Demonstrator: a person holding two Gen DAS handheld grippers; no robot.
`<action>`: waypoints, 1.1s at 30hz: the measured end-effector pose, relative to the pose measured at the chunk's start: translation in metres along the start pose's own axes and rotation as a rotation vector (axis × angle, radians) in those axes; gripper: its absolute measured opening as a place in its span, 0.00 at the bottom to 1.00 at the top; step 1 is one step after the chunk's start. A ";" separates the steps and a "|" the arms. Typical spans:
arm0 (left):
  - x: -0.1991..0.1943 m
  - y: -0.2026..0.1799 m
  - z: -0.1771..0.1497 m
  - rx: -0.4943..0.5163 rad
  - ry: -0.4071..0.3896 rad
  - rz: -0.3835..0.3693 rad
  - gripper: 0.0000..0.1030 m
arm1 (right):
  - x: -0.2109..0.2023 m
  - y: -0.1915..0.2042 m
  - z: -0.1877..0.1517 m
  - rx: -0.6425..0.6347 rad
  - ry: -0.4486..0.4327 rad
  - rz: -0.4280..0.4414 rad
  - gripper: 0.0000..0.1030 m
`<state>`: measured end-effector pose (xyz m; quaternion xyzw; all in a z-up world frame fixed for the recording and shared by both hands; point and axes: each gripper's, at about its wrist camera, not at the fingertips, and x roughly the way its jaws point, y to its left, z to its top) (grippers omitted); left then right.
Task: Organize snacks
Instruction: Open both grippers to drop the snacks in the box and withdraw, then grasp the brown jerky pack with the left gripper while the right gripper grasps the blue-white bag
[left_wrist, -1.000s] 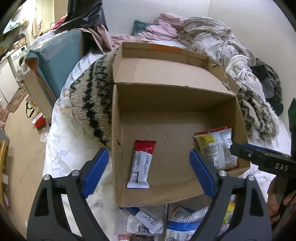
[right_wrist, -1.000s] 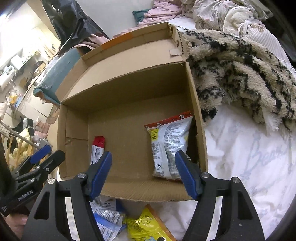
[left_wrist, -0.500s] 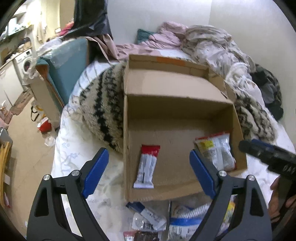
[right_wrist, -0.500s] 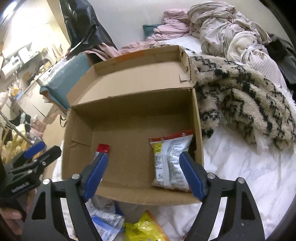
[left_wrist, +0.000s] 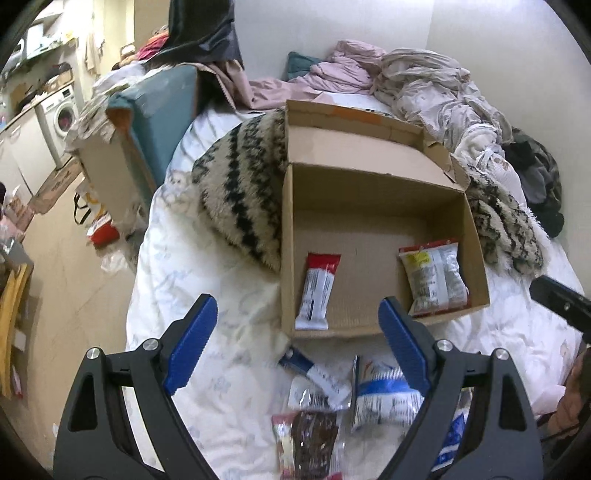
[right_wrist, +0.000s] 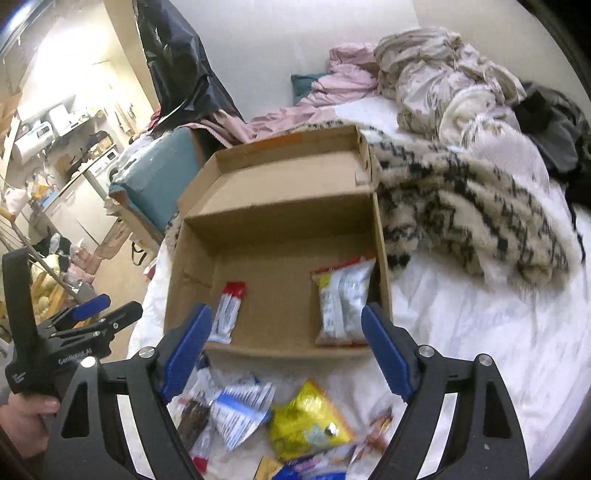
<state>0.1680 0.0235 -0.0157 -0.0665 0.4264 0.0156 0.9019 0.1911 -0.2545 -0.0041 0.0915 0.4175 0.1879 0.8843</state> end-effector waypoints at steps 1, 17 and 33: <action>-0.001 0.002 -0.002 -0.011 0.014 -0.010 0.84 | -0.001 -0.001 -0.003 0.004 0.004 -0.001 0.83; -0.013 0.002 -0.047 0.010 0.169 0.006 0.84 | -0.013 0.000 -0.047 0.084 0.077 0.020 0.83; 0.026 0.019 -0.073 -0.029 0.340 0.072 0.84 | 0.008 -0.010 -0.073 0.188 0.192 -0.015 0.83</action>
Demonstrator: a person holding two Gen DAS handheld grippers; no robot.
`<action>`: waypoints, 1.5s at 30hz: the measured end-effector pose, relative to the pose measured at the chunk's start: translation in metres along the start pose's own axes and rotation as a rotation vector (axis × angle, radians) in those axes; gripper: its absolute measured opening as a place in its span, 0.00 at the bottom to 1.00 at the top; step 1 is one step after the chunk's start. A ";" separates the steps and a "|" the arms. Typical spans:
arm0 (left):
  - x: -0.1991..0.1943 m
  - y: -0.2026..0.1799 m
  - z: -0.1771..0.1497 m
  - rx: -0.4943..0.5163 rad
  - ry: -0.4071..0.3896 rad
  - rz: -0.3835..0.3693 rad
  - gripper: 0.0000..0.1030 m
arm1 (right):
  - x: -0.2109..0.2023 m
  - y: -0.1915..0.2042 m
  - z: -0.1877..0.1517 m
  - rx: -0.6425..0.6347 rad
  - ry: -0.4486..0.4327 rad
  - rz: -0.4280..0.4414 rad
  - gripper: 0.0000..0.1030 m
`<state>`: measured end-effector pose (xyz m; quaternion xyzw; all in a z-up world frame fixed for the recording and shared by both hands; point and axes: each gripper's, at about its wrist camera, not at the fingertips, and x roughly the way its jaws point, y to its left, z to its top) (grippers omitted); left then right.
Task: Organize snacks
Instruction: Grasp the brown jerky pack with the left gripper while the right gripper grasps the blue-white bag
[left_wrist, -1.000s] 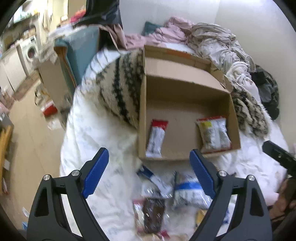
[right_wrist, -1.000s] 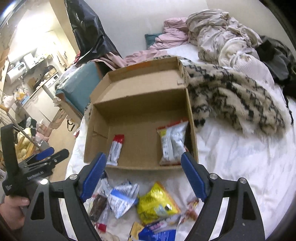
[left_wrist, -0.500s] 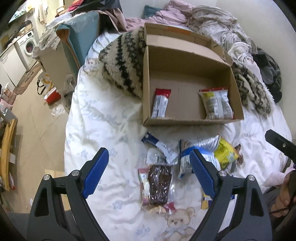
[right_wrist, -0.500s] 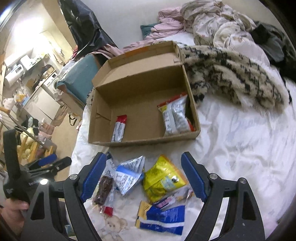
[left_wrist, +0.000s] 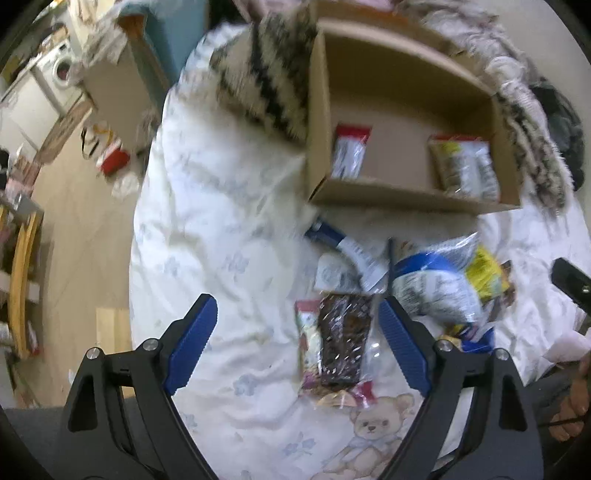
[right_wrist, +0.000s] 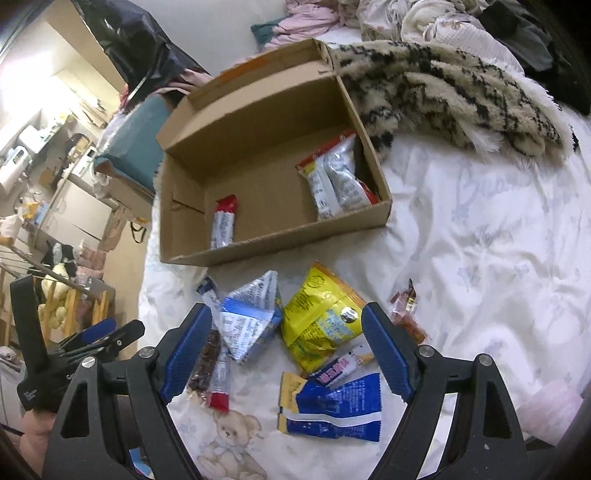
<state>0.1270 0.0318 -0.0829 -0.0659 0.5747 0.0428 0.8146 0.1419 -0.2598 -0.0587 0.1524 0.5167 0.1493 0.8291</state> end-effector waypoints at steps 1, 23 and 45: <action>0.006 0.003 -0.001 -0.017 0.025 -0.001 0.84 | 0.000 0.000 0.000 0.005 -0.001 0.000 0.83; 0.098 -0.036 -0.022 0.017 0.304 -0.076 0.62 | 0.011 -0.014 0.003 0.062 0.031 -0.019 0.83; 0.028 0.004 -0.039 -0.104 0.236 -0.175 0.45 | 0.028 -0.014 -0.001 0.159 0.164 0.187 0.83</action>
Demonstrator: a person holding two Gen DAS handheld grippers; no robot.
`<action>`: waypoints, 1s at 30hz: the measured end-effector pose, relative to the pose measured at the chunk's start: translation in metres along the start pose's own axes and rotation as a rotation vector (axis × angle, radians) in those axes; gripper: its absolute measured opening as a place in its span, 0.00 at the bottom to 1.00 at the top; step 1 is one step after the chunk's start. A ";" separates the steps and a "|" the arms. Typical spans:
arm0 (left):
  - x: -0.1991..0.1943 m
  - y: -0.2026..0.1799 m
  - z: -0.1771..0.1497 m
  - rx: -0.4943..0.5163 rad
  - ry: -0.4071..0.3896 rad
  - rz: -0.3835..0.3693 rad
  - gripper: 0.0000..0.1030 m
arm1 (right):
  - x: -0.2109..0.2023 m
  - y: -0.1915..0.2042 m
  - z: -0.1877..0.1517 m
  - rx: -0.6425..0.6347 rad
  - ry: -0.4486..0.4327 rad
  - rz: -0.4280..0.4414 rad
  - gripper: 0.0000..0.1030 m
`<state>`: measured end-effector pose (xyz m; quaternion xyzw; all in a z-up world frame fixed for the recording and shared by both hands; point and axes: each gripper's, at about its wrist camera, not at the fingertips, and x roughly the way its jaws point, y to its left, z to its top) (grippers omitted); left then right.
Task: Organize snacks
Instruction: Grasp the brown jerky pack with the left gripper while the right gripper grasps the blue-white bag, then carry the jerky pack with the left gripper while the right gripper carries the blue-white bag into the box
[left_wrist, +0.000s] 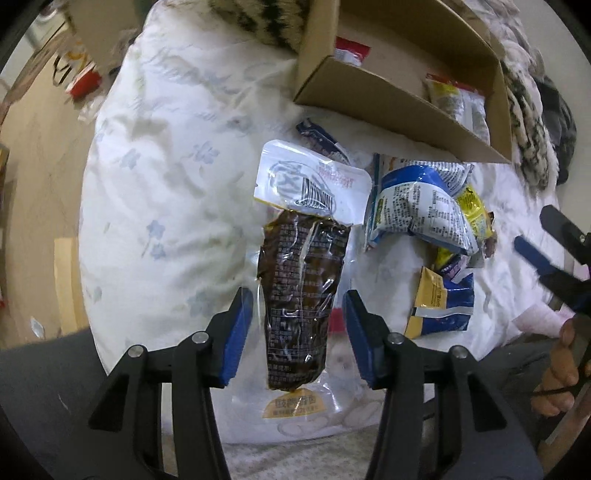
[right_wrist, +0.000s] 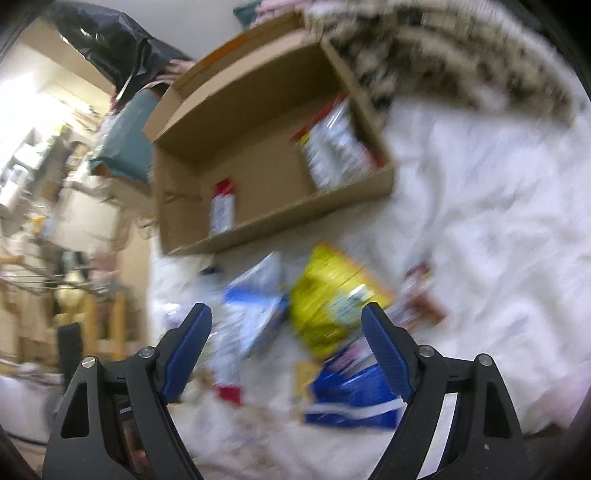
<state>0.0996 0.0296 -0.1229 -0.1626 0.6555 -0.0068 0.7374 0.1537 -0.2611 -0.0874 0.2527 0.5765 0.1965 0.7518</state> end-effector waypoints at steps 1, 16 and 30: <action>-0.006 0.005 -0.003 -0.008 -0.005 -0.004 0.45 | 0.006 -0.001 0.000 0.026 0.028 0.035 0.83; -0.014 -0.002 -0.006 0.012 -0.088 0.034 0.45 | 0.125 0.013 0.011 0.144 0.256 0.007 0.78; -0.017 0.002 -0.005 -0.012 -0.113 0.030 0.45 | 0.077 0.038 -0.005 -0.016 0.167 0.038 0.35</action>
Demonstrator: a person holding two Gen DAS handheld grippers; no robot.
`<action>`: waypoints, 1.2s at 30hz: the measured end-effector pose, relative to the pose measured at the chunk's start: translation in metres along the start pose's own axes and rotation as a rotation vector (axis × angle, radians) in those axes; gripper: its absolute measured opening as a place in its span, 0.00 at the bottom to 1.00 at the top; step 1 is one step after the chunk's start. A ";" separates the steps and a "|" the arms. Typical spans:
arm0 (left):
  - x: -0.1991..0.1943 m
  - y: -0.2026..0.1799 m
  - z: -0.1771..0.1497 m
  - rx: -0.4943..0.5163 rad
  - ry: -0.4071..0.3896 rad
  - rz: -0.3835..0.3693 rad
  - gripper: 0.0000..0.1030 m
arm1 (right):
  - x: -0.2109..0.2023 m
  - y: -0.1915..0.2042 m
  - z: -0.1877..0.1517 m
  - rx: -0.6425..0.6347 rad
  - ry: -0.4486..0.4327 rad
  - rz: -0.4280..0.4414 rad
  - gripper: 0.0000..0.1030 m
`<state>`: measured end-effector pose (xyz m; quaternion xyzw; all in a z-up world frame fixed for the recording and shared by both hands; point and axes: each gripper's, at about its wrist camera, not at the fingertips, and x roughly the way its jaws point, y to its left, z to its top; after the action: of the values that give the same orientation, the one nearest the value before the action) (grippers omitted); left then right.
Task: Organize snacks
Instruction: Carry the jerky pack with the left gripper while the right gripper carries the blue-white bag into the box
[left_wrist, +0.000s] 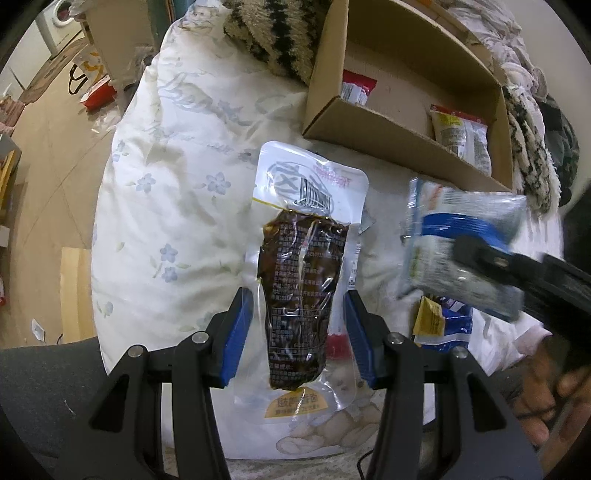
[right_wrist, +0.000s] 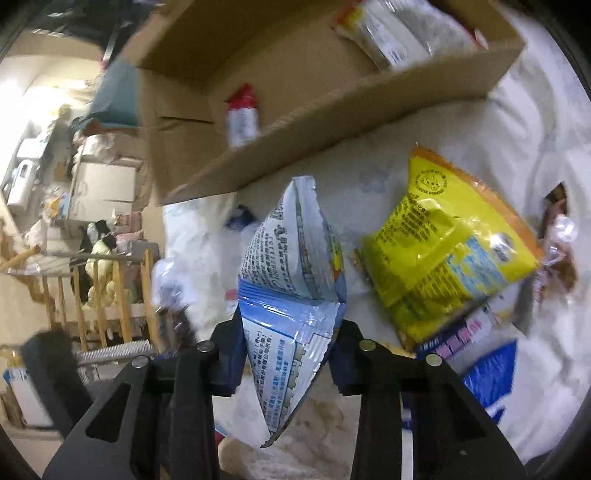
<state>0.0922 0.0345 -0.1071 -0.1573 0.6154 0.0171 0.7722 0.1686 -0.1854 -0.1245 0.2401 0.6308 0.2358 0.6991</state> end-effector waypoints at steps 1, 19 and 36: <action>-0.002 0.000 0.000 0.002 -0.009 -0.003 0.45 | -0.010 0.005 -0.003 -0.025 -0.020 0.011 0.34; -0.066 -0.037 0.079 0.051 -0.230 -0.038 0.45 | -0.136 0.004 0.055 -0.078 -0.346 0.110 0.34; 0.016 -0.094 0.168 0.163 -0.248 0.017 0.45 | -0.031 -0.022 0.140 -0.088 -0.128 0.035 0.36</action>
<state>0.2750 -0.0134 -0.0688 -0.0855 0.5159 -0.0068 0.8523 0.3055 -0.2276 -0.1023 0.2349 0.5698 0.2596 0.7435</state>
